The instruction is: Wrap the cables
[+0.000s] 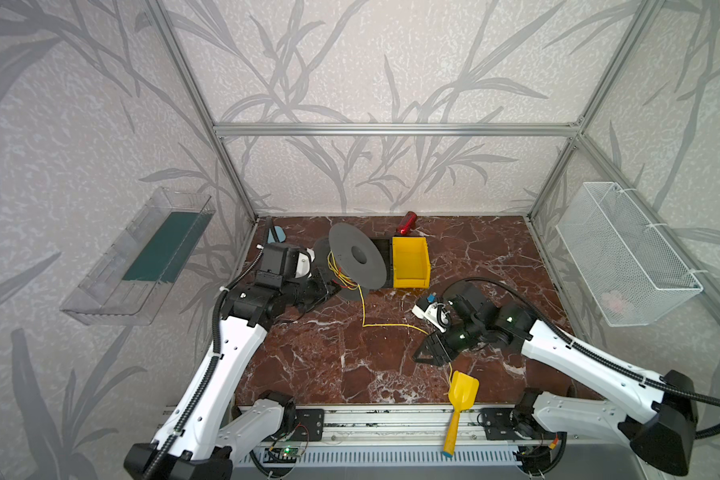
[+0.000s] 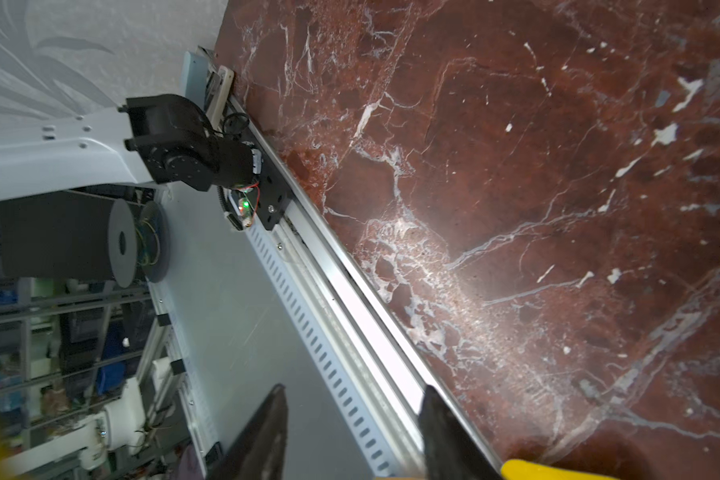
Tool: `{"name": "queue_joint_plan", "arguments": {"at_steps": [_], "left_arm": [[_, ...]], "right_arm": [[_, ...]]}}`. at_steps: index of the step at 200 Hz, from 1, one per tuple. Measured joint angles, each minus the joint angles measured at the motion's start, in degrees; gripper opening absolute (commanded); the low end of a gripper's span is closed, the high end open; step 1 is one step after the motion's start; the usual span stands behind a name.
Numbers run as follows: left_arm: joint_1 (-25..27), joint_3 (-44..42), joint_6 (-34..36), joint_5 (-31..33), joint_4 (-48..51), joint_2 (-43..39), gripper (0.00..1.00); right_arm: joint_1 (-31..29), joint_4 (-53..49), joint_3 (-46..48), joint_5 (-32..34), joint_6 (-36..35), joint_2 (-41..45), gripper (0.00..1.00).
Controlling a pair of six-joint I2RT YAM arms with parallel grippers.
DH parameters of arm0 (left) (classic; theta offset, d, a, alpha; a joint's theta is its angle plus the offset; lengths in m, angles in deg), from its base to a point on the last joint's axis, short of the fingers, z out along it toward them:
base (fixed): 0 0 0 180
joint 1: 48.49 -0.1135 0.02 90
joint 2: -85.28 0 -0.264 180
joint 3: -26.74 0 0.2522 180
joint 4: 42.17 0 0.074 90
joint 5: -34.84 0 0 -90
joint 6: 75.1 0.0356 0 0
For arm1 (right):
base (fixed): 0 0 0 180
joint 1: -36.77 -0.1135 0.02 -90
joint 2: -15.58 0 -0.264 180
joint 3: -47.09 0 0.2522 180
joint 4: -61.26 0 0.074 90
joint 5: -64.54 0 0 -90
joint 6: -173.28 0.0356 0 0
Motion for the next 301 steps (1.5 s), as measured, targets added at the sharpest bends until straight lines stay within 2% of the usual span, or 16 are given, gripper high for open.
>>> {"name": "queue_joint_plan", "arguments": {"at_steps": [38,76,100,129,163,197,232,264,284,301], "left_arm": [[4.3,4.4,5.1,6.5,10.5,6.6,0.00],[10.6,9.8,9.7,11.1,17.7,13.0,0.00],[12.5,12.9,11.8,12.1,21.7,16.5,0.00],[14.3,17.8,13.8,13.4,26.9,21.2,0.00],[15.3,19.5,14.9,13.7,30.5,25.1,0.00],[15.4,19.5,14.6,13.0,31.5,28.8,0.00],[15.4,21.7,12.8,10.5,30.9,34.5,0.00],[16.0,25.2,12.0,8.6,31.0,38.1,0.00],[16.2,25.7,11.7,7.8,31.0,38.7,0.00],[16.4,25.7,11.6,7.9,31.0,38.7,0.00]], "right_arm": [[0.4,-8.3,-11.3,0.7,-5.2,-0.1,0.75],[2.3,-11.1,-21.2,0.5,-10.2,-1.9,0.76],[2.6,-6.8,-23.0,2.0,-11.2,-4.8,0.69],[2.6,3.8,-20.6,3.1,-10.9,-8.5,0.70],[2.4,10.5,-20.2,4.7,-10.5,-11.6,0.71],[-1.1,13.2,-20.0,11.6,-9.7,-13.9,0.76],[-7.0,15.0,-17.8,19.6,-8.1,-16.0,0.78],[-9.8,15.0,-16.3,26.8,-7.0,-18.9,0.77],[-10.6,15.0,-16.0,31.1,-6.4,-21.1,0.73],[-10.9,15.7,-14.3,34.3,-5.9,-21.5,0.56]]}}
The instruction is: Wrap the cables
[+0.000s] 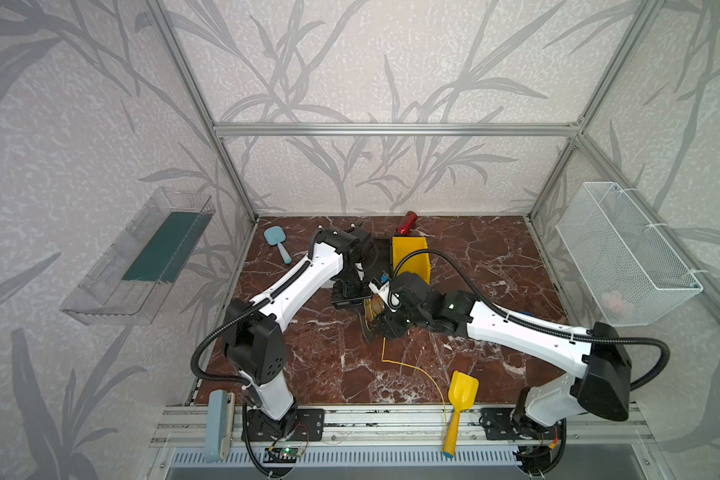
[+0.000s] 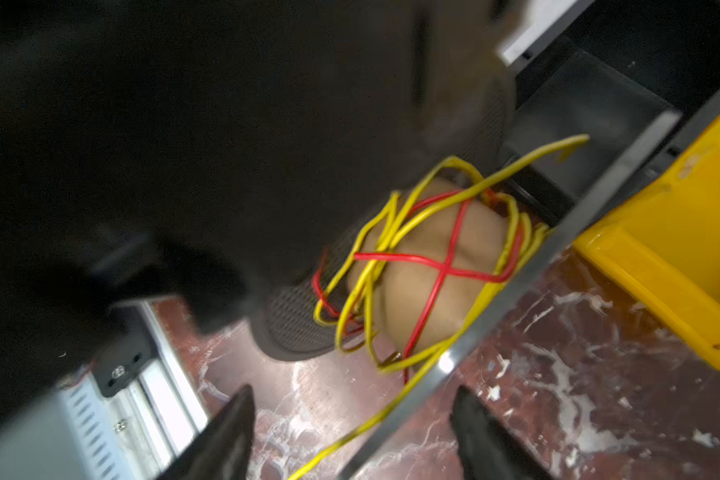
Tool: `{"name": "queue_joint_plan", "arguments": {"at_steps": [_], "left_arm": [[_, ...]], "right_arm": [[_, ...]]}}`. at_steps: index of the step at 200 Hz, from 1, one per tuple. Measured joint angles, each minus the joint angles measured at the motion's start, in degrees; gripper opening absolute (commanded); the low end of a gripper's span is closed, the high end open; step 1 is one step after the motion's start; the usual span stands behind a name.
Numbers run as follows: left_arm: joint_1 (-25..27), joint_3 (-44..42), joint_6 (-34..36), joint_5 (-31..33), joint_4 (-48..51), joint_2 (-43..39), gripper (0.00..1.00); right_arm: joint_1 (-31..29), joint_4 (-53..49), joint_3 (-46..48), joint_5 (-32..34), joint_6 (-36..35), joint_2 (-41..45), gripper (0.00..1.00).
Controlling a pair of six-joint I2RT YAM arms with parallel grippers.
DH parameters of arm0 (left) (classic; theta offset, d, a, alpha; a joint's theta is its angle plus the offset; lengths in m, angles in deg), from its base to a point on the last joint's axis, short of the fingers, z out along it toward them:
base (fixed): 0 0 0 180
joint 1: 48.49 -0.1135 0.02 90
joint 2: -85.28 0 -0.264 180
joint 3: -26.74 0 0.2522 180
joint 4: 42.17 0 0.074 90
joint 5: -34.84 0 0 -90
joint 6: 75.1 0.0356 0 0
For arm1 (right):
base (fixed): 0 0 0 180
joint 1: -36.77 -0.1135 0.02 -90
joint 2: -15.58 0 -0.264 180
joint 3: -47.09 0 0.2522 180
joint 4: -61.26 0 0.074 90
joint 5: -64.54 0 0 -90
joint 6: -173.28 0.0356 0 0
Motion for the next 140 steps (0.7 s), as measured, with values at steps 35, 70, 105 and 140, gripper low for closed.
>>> {"name": "queue_joint_plan", "arguments": {"at_steps": [35,70,105,140], "left_arm": [[-0.1,-0.2,-1.6,-1.3,-1.2,0.0,0.00],[-0.3,-0.6,-7.0,-2.9,-3.4,-0.5,0.00],[-0.3,-0.5,-8.0,-1.6,-3.4,-0.6,0.23],[0.1,-3.4,-6.9,1.4,-5.1,-3.9,0.51]], "right_arm": [[-1.4,0.2,0.8,5.9,1.8,-0.3,0.21],[-1.3,0.2,0.4,13.2,4.3,-2.2,0.00],[-1.7,-1.2,-2.9,14.9,4.6,-5.1,0.00],[-1.2,-8.2,-11.7,14.1,3.5,-11.0,0.00]]}}
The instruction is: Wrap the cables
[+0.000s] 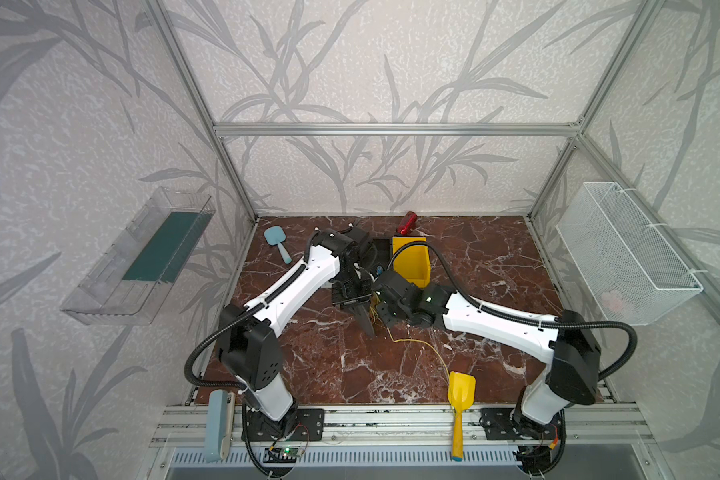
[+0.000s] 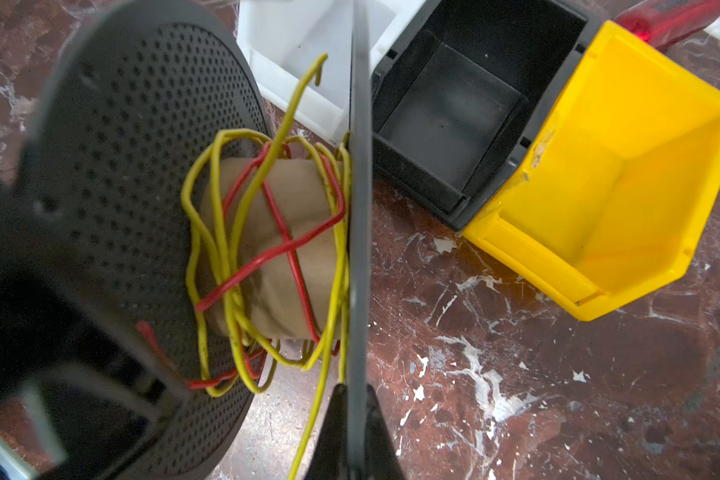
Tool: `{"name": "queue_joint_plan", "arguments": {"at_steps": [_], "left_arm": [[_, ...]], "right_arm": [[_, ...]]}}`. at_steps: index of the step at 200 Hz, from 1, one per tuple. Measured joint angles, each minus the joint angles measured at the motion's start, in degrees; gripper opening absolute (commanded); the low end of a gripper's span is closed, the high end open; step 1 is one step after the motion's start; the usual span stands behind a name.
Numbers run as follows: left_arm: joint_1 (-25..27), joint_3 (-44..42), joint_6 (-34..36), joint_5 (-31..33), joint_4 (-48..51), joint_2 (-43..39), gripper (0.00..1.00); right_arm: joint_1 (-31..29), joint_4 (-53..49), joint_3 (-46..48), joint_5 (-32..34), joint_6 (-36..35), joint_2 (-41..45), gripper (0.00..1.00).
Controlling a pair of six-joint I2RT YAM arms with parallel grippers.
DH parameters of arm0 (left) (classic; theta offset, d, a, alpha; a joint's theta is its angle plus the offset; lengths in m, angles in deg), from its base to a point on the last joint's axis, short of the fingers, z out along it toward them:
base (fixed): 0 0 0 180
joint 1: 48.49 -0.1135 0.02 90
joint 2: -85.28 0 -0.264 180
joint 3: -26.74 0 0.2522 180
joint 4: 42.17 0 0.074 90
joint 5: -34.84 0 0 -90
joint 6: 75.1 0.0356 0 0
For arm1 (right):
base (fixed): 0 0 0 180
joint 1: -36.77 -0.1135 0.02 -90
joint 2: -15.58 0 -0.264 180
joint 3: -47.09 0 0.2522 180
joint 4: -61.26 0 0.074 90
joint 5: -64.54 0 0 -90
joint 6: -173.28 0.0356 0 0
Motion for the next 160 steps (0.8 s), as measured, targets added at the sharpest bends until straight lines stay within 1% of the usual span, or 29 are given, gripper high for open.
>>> {"name": "queue_joint_plan", "arguments": {"at_steps": [27,47,70,95,143,160], "left_arm": [[0.2,-4.6,-1.1,5.2,-3.2,-5.7,0.54],[1.0,-8.4,-3.3,8.1,-6.7,-9.8,0.54],[3.0,-12.7,-5.8,10.7,-9.5,-11.3,0.54],[3.3,-16.2,-8.0,12.2,-13.2,-11.3,0.57],[3.7,-16.6,-9.4,12.3,-15.3,-10.9,0.57],[3.7,-17.7,-9.5,11.9,-16.5,-11.8,0.59]], "right_arm": [[0.0,-7.4,-8.6,-2.1,-2.6,-4.9,0.00],[-0.1,-10.4,-11.1,-4.1,-3.6,-5.8,0.00],[-0.5,-12.0,-11.5,-5.5,-3.9,-5.7,0.00],[-0.6,-12.7,-10.9,-6.7,-3.5,-5.2,0.00],[-0.7,-11.0,-8.7,-7.1,-1.6,-3.9,0.00],[-0.7,-10.7,-8.6,-7.3,-1.6,-3.9,0.00]]}}
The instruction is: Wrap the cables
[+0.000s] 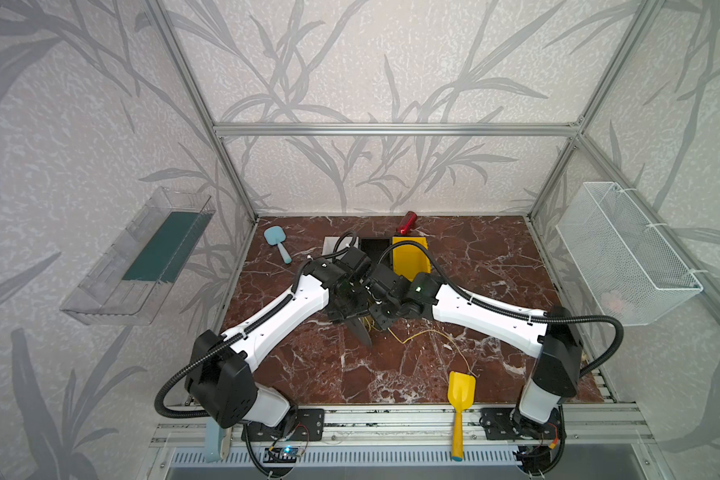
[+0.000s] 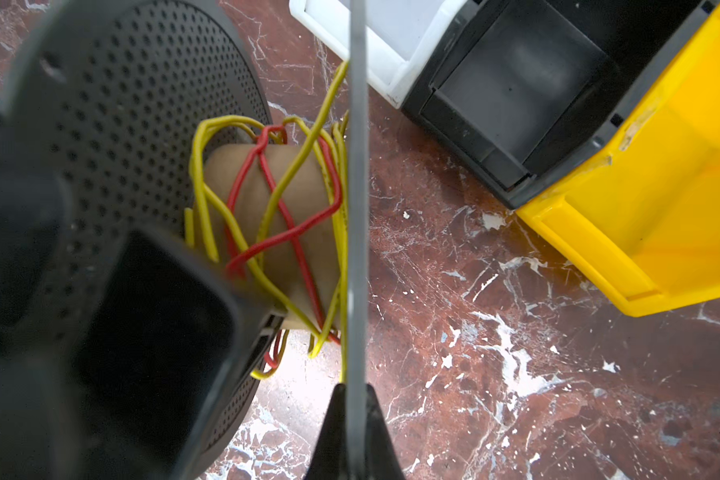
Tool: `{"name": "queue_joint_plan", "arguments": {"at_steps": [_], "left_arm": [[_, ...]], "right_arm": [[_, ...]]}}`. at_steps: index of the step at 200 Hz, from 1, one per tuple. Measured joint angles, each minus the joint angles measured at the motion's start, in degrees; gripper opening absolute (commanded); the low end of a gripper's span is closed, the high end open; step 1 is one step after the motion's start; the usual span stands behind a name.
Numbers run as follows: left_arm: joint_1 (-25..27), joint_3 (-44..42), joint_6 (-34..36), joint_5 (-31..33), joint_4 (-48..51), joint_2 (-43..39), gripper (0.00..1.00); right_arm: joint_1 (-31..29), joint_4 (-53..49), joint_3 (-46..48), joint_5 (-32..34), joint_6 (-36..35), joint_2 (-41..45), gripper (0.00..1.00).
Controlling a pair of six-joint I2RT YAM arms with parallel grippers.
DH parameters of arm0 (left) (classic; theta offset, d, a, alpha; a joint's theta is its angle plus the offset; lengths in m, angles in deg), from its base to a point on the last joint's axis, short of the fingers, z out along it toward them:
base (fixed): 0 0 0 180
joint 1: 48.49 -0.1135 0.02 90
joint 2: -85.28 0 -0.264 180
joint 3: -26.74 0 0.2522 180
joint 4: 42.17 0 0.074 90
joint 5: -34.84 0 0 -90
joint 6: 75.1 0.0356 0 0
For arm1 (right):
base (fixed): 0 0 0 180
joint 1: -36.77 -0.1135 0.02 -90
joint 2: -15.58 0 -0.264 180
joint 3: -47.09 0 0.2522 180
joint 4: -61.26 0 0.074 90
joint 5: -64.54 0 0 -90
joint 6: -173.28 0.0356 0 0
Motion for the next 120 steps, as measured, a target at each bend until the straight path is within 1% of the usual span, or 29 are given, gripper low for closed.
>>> {"name": "queue_joint_plan", "arguments": {"at_steps": [18,29,49,74,93,120], "left_arm": [[-0.3,-0.4,0.0,0.2,-0.1,-1.6,0.61],[-0.5,-0.8,0.0,0.5,0.1,-2.7,0.64],[-1.7,-1.5,-0.5,0.9,-0.4,-7.0,0.65],[-4.4,-3.0,-1.2,0.5,-0.4,-10.6,0.66],[-6.0,-3.0,-1.7,-0.1,-2.4,-11.3,0.66],[-6.2,-3.0,-2.1,-0.7,-4.0,-9.6,0.66]], "right_arm": [[-0.2,0.6,0.1,-0.4,-0.2,0.0,0.00],[-0.4,0.8,0.1,-0.9,-0.3,0.0,0.00],[-0.9,1.9,0.3,-1.4,-0.9,0.2,0.00],[-1.4,3.0,0.4,-2.8,-0.9,0.6,0.00],[-1.4,2.7,1.5,-3.2,-0.9,0.7,0.00],[-1.3,3.0,2.0,-2.6,-0.8,1.0,0.00]]}}
